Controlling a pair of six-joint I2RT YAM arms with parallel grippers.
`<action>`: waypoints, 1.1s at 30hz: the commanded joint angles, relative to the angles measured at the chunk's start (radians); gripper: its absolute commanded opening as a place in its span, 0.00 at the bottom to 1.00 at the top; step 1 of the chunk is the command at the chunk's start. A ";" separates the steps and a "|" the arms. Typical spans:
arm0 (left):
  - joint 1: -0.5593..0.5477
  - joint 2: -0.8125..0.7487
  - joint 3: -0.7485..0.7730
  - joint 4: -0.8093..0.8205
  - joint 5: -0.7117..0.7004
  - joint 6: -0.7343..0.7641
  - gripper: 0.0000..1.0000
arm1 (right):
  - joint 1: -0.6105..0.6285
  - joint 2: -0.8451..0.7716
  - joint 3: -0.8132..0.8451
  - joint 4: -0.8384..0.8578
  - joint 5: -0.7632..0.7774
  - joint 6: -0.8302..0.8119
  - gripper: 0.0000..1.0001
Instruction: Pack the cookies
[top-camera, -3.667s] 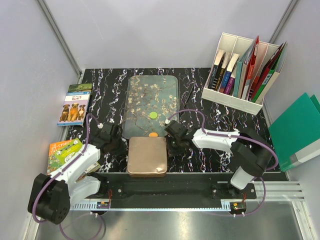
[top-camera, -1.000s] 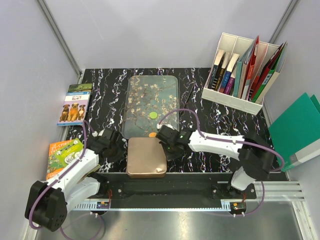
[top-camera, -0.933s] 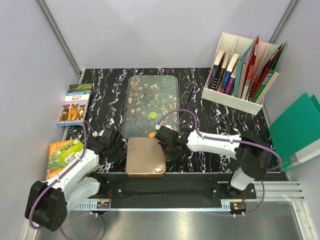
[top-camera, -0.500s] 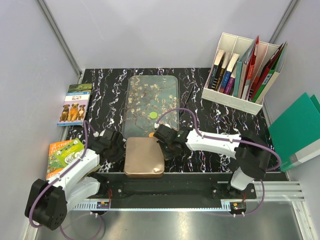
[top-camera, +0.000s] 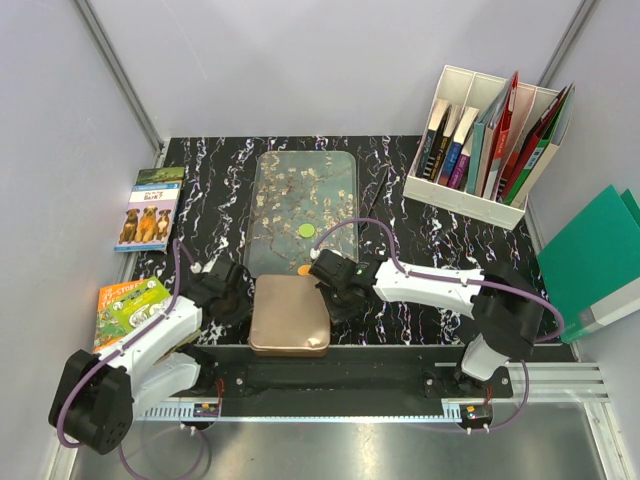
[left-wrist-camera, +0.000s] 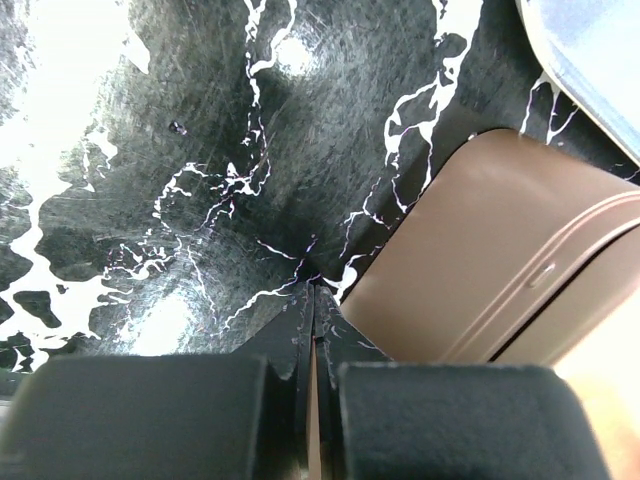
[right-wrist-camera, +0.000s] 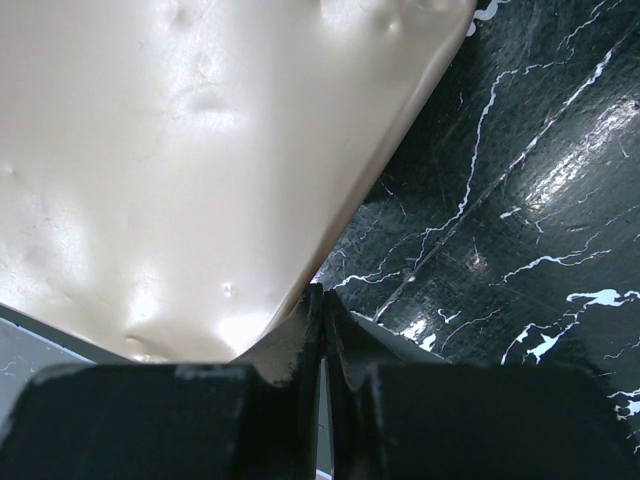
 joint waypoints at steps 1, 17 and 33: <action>-0.027 -0.013 0.024 0.058 0.045 -0.024 0.00 | 0.011 -0.047 0.015 0.145 -0.076 0.033 0.10; 0.064 -0.058 0.256 -0.163 -0.190 0.133 0.00 | 0.005 -0.100 0.053 -0.019 0.121 -0.009 0.13; 0.112 -0.096 0.474 -0.096 -0.119 0.400 0.53 | -0.021 -0.403 -0.023 0.192 0.415 -0.169 0.50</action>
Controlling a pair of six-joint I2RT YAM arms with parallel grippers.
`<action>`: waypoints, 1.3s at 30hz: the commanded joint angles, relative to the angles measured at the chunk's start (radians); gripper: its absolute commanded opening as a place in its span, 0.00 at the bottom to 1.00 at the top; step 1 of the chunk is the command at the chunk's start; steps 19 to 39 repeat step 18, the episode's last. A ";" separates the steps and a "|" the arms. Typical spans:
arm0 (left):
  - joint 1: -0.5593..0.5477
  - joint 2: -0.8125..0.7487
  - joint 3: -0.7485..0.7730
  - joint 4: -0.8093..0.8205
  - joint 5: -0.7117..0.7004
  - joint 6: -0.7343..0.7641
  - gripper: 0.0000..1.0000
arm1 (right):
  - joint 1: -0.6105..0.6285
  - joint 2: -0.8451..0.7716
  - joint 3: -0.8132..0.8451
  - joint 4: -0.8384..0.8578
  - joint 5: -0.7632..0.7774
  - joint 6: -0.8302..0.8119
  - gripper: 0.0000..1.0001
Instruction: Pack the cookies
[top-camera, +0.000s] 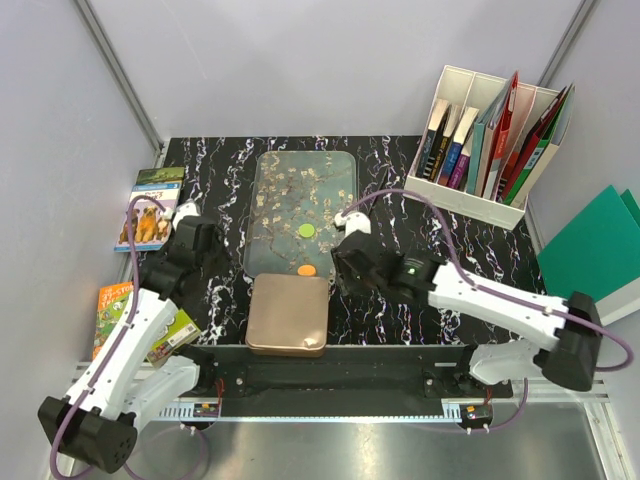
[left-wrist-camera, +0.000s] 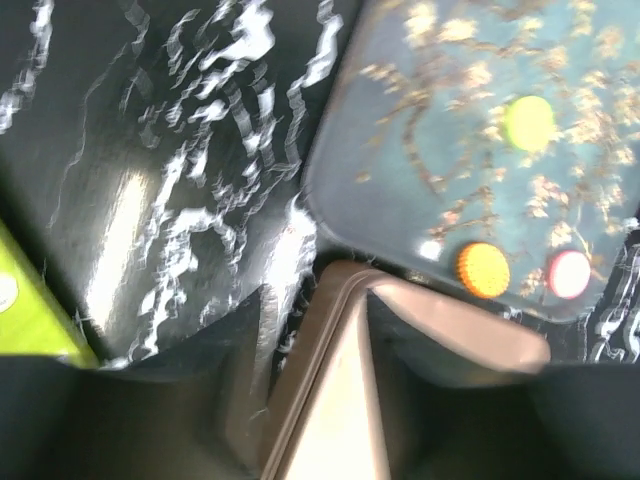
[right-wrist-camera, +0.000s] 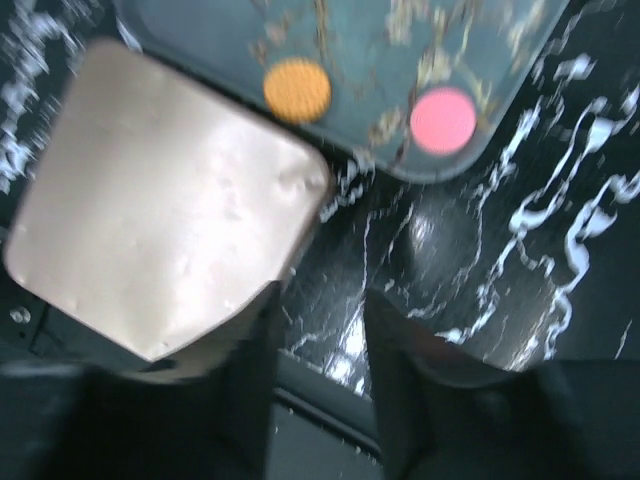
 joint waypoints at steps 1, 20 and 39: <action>0.002 0.010 0.054 0.089 0.069 0.090 0.60 | -0.003 -0.111 -0.046 0.194 0.125 -0.084 0.64; -0.024 0.079 0.070 0.141 0.115 0.219 0.99 | -0.002 -0.224 -0.177 0.519 0.346 -0.278 1.00; -0.024 0.079 0.070 0.141 0.115 0.219 0.99 | -0.002 -0.224 -0.177 0.519 0.346 -0.278 1.00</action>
